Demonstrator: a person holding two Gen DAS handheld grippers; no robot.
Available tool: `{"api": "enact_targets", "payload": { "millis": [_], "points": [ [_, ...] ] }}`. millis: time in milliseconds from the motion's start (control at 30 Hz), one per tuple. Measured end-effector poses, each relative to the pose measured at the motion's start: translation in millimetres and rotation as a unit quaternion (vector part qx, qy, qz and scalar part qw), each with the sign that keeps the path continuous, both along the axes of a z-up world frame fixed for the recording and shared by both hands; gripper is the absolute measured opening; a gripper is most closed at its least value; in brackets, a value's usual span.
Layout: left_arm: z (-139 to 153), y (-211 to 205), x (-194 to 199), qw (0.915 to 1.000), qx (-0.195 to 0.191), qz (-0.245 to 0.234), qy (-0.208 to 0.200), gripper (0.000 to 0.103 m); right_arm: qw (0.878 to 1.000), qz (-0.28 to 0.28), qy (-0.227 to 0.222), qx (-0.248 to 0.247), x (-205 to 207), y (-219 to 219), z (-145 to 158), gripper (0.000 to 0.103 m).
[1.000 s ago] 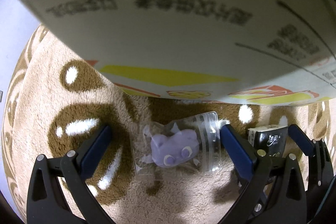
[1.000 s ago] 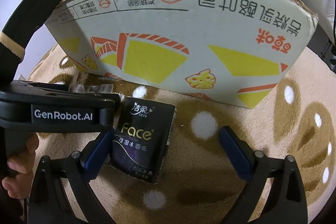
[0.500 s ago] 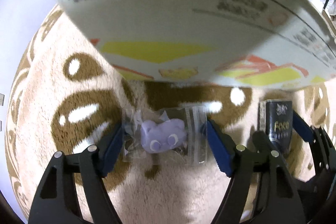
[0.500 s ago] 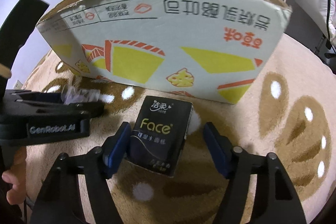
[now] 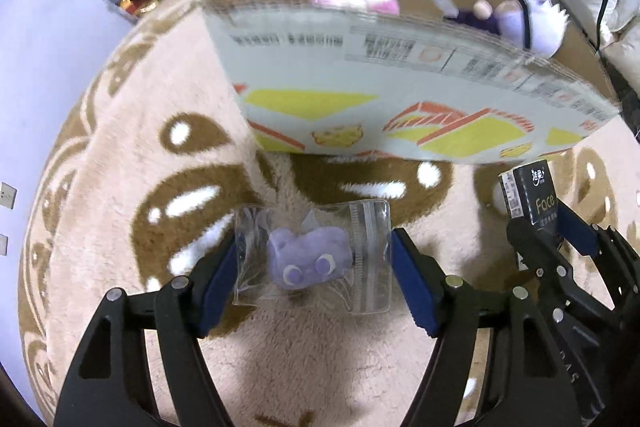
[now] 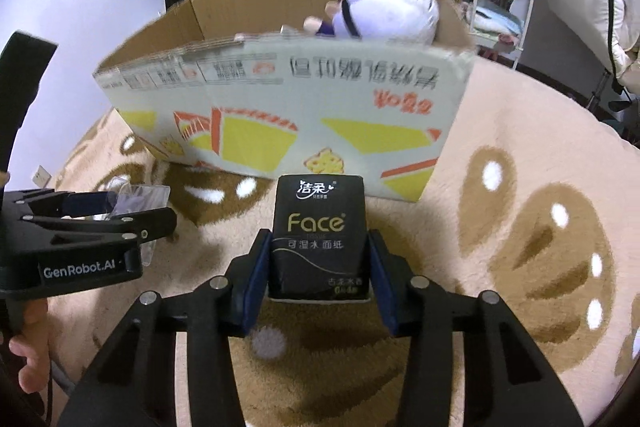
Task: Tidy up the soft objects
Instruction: 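Lift the tissue pack and bagged toy and carry them over the box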
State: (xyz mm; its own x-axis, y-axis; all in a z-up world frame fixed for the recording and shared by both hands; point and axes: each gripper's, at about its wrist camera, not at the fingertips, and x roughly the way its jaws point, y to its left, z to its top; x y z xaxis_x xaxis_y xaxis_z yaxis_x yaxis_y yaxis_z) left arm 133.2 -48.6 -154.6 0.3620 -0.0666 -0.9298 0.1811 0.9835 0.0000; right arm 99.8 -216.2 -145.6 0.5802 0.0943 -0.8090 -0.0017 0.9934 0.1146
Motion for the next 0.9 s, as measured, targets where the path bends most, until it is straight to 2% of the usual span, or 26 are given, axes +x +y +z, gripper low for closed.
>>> {"api": "enact_targets", "payload": {
  "millis": [200, 333, 367, 567, 667, 800, 900],
  "points": [
    [38, 22, -22, 0.9976, -0.004, 0.005, -0.069, 0.073, 0.999, -0.010, -0.040, -0.006, -16, -2, 27, 0.049],
    [71, 25, -33, 0.9902, -0.007, 0.013, -0.139, 0.073, 0.997, -0.017, -0.075, -0.011, -24, -2, 47, 0.049],
    [76, 19, -25, 0.9885, -0.009, 0.015, -0.150, 0.073, 0.996, -0.018, -0.084, -0.012, -26, -1, 51, 0.049],
    [124, 18, -35, 0.9701, -0.009, 0.030, -0.241, 0.073, 0.989, -0.042, -0.143, -0.016, -39, -3, 81, 0.049],
    [138, 21, -42, 0.9595, -0.004, 0.034, -0.280, 0.073, 0.985, -0.043, -0.165, -0.020, -41, -4, 94, 0.049],
    [154, 20, -47, 0.9478, 0.001, 0.037, -0.317, 0.073, 0.980, -0.040, -0.192, -0.018, -43, -8, 110, 0.049],
    [164, 20, -46, 0.9435, -0.003, 0.036, -0.329, 0.073, 0.978, -0.037, -0.205, -0.019, -41, -9, 117, 0.049]
  ]
}}
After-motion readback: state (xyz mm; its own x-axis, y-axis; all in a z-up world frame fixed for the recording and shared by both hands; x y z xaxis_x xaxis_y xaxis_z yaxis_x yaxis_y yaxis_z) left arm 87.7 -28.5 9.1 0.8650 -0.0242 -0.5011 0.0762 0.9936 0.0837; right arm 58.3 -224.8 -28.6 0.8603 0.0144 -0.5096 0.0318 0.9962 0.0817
